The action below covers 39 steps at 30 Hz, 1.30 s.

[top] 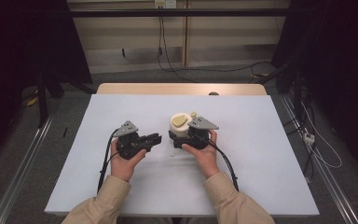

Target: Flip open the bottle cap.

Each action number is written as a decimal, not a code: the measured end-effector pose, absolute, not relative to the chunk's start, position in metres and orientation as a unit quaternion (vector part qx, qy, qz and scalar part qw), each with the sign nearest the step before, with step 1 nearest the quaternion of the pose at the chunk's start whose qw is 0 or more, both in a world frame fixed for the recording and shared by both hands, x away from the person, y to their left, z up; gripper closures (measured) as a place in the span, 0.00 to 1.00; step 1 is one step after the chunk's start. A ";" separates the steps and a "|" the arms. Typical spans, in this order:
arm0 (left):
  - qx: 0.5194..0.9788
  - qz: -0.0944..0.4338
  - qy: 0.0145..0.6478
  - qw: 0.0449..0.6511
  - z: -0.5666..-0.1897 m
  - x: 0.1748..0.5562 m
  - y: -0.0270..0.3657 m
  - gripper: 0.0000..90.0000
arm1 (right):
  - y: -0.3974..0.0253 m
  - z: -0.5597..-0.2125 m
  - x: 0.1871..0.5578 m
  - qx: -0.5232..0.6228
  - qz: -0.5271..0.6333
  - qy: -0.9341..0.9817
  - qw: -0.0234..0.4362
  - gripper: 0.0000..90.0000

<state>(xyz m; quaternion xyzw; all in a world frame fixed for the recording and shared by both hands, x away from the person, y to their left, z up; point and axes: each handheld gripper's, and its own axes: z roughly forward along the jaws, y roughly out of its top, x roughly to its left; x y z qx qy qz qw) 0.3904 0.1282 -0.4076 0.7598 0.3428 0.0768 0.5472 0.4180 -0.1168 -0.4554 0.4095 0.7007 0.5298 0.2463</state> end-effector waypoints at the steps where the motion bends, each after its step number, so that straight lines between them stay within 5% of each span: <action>1: 0.760 0.076 0.341 0.547 -0.407 0.391 0.128 0.87 | -0.117 -0.455 0.418 0.409 0.530 0.701 0.246 0.07; 15: 0.770 0.059 0.331 0.542 -0.398 0.401 0.116 1.00 | -0.117 -0.455 0.418 0.409 0.529 0.701 0.247 0.07; 39: 0.781 0.058 0.331 0.526 -0.389 0.415 0.098 1.00 | -0.117 -0.455 0.418 0.410 0.528 0.701 0.248 0.07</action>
